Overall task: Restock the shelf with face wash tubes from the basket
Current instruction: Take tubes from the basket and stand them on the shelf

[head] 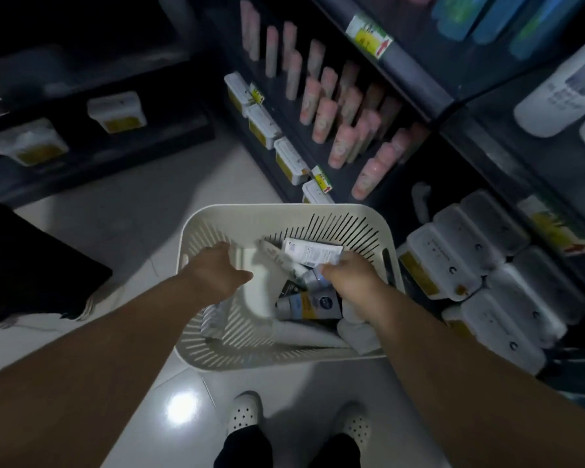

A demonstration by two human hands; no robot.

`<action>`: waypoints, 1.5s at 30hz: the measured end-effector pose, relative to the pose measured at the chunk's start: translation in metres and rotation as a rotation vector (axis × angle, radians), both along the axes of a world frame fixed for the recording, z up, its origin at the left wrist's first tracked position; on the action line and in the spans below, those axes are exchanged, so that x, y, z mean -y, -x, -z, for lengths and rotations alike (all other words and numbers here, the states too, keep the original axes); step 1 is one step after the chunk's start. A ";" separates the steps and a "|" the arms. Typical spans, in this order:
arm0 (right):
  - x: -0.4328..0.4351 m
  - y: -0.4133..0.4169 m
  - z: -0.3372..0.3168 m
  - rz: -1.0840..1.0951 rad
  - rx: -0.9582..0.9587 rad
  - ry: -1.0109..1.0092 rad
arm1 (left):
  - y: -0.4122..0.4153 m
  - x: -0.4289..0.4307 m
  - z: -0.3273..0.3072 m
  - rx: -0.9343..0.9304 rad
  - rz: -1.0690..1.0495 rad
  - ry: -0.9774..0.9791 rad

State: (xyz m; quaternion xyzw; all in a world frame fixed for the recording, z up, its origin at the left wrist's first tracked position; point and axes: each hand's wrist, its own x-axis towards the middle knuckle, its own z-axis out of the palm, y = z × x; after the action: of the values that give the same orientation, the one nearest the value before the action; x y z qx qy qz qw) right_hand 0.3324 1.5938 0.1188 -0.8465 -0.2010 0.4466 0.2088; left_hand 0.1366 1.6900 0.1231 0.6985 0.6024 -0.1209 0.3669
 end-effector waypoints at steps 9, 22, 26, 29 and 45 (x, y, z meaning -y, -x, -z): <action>-0.009 0.004 0.077 0.083 0.054 0.047 | 0.010 -0.002 0.082 -0.073 -0.067 0.139; -0.062 -0.025 0.145 -0.739 0.664 0.178 | 0.000 0.000 0.164 -0.241 0.083 0.128; -0.070 -0.024 0.147 -0.764 0.678 0.163 | 0.002 0.005 0.177 -0.221 0.203 0.128; -0.071 -0.021 0.140 -0.804 0.690 0.120 | -0.002 0.005 0.171 -0.157 0.078 0.152; -0.036 0.007 -0.032 -0.407 -0.183 -0.385 | -0.022 -0.008 -0.031 0.758 -0.578 0.590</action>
State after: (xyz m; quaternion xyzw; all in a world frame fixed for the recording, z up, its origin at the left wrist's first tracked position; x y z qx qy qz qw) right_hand 0.3257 1.6300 0.1509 -0.6898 -0.4283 0.5073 0.2888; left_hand 0.1582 1.6981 0.1537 0.3672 0.5359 0.0809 0.7559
